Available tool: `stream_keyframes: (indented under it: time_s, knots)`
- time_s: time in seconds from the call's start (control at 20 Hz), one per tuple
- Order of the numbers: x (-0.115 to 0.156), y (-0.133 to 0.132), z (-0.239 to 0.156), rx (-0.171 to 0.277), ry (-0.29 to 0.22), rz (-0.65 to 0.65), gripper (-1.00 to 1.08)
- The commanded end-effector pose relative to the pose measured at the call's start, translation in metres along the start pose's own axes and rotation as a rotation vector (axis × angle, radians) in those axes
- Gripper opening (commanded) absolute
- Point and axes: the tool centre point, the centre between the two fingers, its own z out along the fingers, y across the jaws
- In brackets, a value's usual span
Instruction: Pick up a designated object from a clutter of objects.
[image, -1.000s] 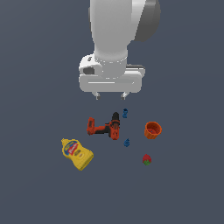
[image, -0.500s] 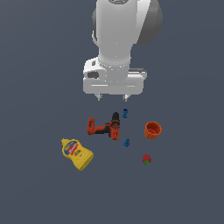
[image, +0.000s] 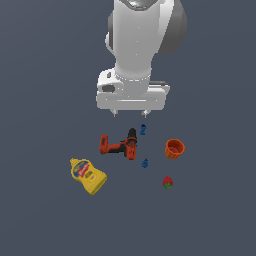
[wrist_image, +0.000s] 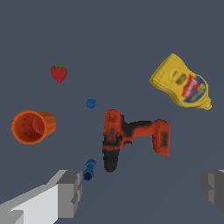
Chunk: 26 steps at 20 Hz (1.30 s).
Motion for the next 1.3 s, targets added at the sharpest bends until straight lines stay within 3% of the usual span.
stream_keyframes:
  time_s: [0.0, 0.5, 1.25]
  knots:
    - [0.005, -0.003, 0.003, 0.001, 0.001, 0.016, 1.0]
    - [0.045, -0.03, 0.029, 0.012, 0.009, 0.156, 1.0]
    - [0.117, -0.099, 0.107, 0.032, 0.023, 0.471, 1.0]
